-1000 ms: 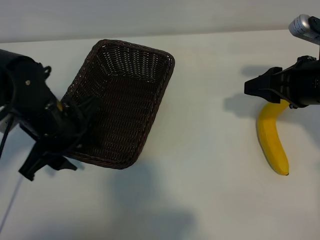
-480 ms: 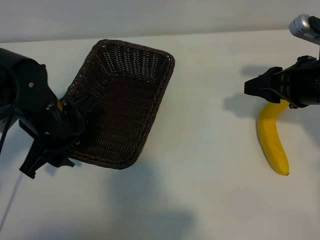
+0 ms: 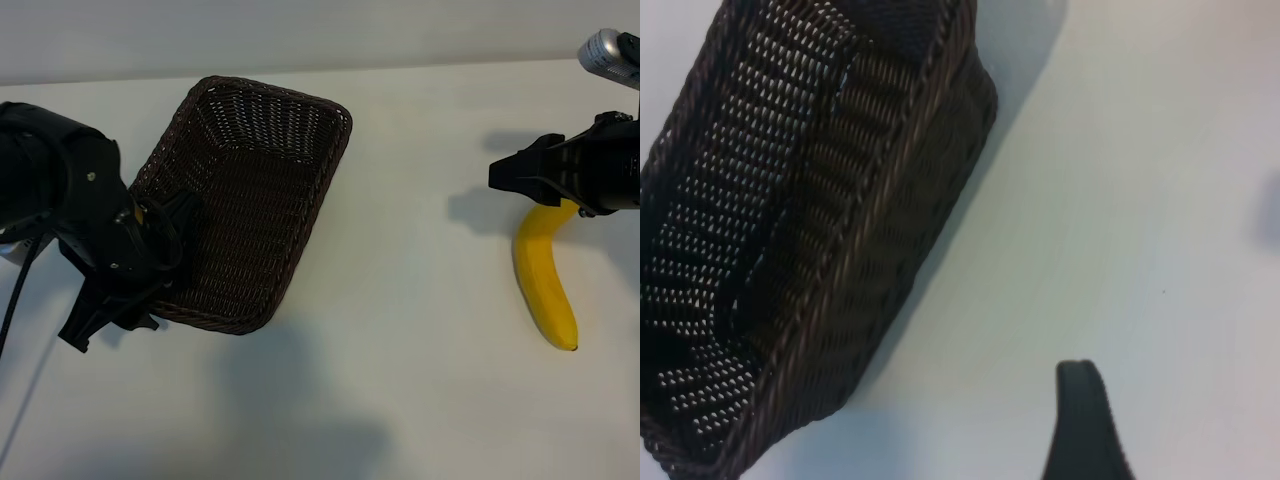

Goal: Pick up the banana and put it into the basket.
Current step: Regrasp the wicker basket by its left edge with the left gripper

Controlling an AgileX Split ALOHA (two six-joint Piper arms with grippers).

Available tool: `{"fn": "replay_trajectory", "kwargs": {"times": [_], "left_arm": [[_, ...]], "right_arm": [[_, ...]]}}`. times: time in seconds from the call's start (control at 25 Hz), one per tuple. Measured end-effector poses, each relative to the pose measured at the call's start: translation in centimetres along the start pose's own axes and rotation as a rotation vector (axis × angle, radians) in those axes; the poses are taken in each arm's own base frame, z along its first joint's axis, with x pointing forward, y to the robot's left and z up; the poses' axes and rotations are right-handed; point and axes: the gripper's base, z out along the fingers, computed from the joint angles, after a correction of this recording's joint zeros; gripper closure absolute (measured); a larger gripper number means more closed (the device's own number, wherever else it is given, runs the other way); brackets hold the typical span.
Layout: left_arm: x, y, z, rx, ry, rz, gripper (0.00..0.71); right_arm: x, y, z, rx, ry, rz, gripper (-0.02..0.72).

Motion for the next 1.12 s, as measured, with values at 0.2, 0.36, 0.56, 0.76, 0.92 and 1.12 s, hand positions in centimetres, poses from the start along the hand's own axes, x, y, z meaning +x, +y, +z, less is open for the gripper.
{"fn": "replay_trajectory", "kwargs": {"times": [0.2,0.36,0.56,0.76,0.92,1.12], "left_arm": [[-0.1,-0.5,1.1,-0.001,-0.004,0.004,0.162],[-0.1,-1.1,1.9,0.021,-0.007,0.004,0.162],[-0.1,-1.8,3.4,0.040,-0.007,0.003,0.170],[-0.1,-1.9,3.7,0.043,-0.007,0.003,0.283],[-0.1,-2.1,3.7,0.060,-0.008,-0.006,0.452],[-0.2,-2.3,3.6,0.084,-0.010,-0.003,0.469]], "right_arm": [[0.0,0.0,0.0,0.000,0.000,0.000,0.229],[0.0,0.0,0.0,0.000,0.000,0.000,0.229],[0.0,0.0,0.0,0.000,0.000,0.001,0.229],[0.0,0.0,0.0,0.000,0.000,0.005,0.229],[0.0,0.0,0.0,0.001,0.001,0.008,0.229],[0.0,0.0,0.0,0.000,0.005,0.006,0.229]]}}
